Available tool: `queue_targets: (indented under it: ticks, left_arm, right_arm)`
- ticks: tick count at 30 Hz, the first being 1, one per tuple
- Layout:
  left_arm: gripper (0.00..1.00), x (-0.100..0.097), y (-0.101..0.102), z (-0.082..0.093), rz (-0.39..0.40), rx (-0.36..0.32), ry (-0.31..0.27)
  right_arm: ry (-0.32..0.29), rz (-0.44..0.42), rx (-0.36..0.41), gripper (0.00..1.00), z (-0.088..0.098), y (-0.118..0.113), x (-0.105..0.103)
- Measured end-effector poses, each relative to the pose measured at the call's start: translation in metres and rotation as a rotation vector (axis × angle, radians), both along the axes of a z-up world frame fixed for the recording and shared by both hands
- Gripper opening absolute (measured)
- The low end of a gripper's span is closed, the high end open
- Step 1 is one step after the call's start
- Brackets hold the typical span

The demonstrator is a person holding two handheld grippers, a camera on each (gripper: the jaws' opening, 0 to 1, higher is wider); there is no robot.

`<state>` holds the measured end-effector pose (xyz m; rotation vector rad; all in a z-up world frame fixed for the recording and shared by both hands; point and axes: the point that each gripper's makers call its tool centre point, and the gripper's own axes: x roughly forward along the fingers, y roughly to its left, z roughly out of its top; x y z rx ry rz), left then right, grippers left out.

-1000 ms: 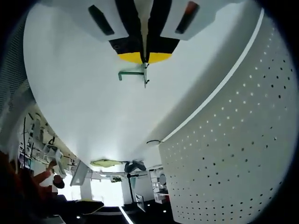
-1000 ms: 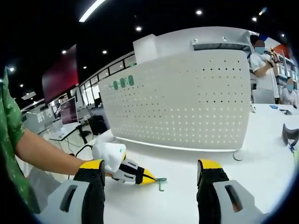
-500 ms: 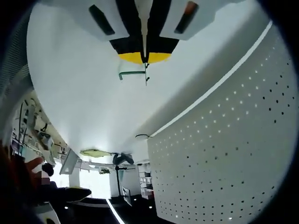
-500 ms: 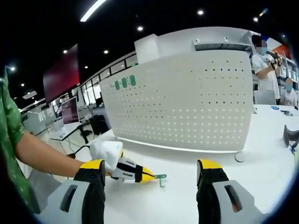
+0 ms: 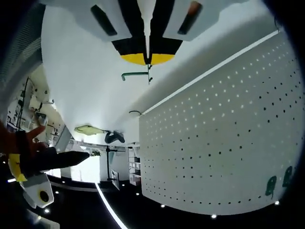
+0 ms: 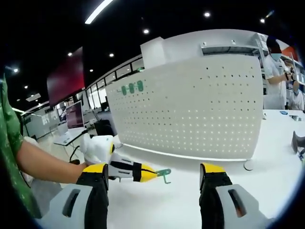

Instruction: Insert the hook assembly into the mounting plate slot until the hook locks in place.

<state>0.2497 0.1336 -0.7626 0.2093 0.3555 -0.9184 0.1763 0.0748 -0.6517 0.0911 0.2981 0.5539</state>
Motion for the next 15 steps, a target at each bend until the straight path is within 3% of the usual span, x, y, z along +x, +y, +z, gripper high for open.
queue_targets:
  ticks: [15]
  left_arm:
    - [0.01,-0.010,0.022,0.070,0.084,-0.134,-0.111]
  right_arm:
    - [-0.052,0.036,0.019,0.78,0.026,0.016,0.003]
